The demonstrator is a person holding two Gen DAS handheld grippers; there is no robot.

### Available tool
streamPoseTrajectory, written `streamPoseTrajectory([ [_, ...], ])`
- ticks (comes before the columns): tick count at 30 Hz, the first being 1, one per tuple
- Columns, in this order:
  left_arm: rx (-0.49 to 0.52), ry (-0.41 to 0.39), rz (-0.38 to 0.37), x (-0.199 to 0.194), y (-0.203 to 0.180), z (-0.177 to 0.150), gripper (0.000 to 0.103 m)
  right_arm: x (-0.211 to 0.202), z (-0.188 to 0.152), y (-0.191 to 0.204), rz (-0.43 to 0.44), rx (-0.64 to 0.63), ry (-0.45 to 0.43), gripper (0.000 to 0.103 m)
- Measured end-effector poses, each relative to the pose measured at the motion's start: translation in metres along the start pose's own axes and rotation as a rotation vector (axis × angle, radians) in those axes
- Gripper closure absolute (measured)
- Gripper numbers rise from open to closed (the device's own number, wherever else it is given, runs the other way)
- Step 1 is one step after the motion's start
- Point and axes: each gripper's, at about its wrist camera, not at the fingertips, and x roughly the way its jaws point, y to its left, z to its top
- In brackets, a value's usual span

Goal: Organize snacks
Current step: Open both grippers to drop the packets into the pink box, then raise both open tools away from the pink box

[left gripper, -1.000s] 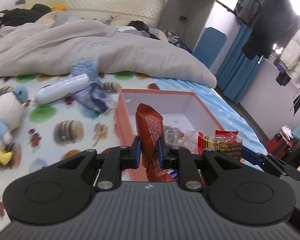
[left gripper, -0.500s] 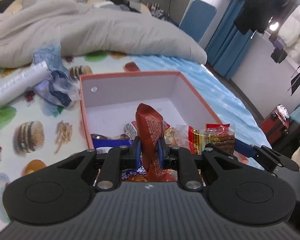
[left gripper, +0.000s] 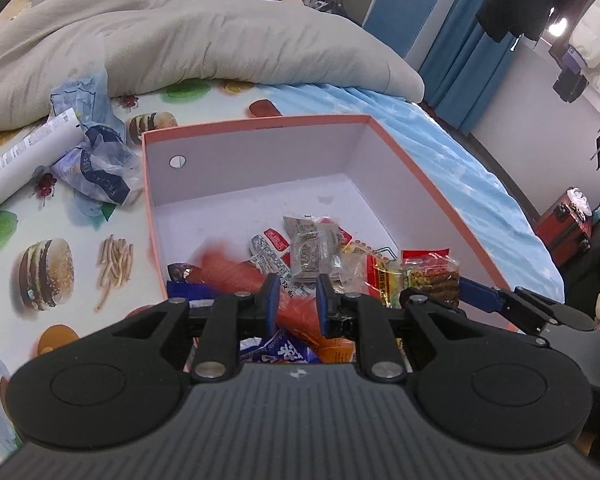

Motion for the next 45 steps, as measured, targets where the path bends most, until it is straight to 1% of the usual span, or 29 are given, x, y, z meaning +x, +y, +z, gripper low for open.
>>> streamPoseTrajectory([
  [2,0.004,-0.009,0.003,-0.005,-0.001,0.001,0.077,-0.001,0.003,-0.001,-0.006,0.002,-0.002,0.044],
  [3,0.005,-0.013,0.003,-0.008,-0.002,0.001,0.076,-0.004,0.005,-0.001,-0.014,0.003,-0.007,0.034],
  [4,0.006,-0.018,0.003,-0.012,-0.002,0.002,0.075,-0.007,0.005,-0.001,-0.016,0.004,-0.017,0.027],
  [6,0.01,-0.03,0.004,-0.021,-0.004,0.004,0.075,-0.015,0.008,0.0,-0.012,0.004,-0.035,0.027],
  [9,0.024,-0.061,0.028,-0.04,-0.008,0.006,0.075,-0.032,0.013,0.002,-0.02,0.004,-0.065,0.027],
  [12,0.021,-0.09,0.013,-0.064,-0.012,0.008,0.075,-0.054,0.019,0.006,-0.014,0.009,-0.104,0.027],
  [15,0.05,-0.132,0.006,-0.091,-0.022,0.009,0.075,-0.082,0.024,0.012,-0.009,0.011,-0.152,0.027],
  [17,0.065,-0.153,-0.002,-0.109,-0.028,0.007,0.075,-0.097,0.026,0.015,-0.011,0.014,-0.169,0.027],
  [25,0.102,-0.229,-0.028,-0.176,-0.049,-0.012,0.074,-0.161,0.026,0.031,-0.017,0.015,-0.264,0.027],
  [26,0.106,-0.239,-0.028,-0.184,-0.05,-0.015,0.069,-0.165,0.023,0.032,-0.021,0.019,-0.272,0.027],
  [27,0.11,-0.249,-0.03,-0.19,-0.052,-0.018,0.062,-0.168,0.021,0.033,-0.023,0.023,-0.27,0.027],
  [29,0.121,-0.276,-0.029,-0.205,-0.055,-0.027,0.056,-0.176,0.014,0.036,-0.022,0.031,-0.275,0.027],
  [32,0.135,-0.291,-0.027,-0.223,-0.061,-0.042,0.055,-0.19,0.005,0.04,-0.034,0.04,-0.285,0.027],
  [36,0.156,-0.314,-0.014,-0.246,-0.067,-0.061,0.052,-0.212,-0.005,0.048,-0.054,0.015,-0.32,0.027],
  [43,0.145,-0.35,0.0,-0.282,-0.061,-0.09,0.045,-0.248,-0.022,0.057,-0.048,0.016,-0.359,0.027],
  [45,0.139,-0.363,0.018,-0.293,-0.059,-0.099,0.035,-0.255,-0.032,0.06,-0.066,-0.006,-0.373,0.027],
])
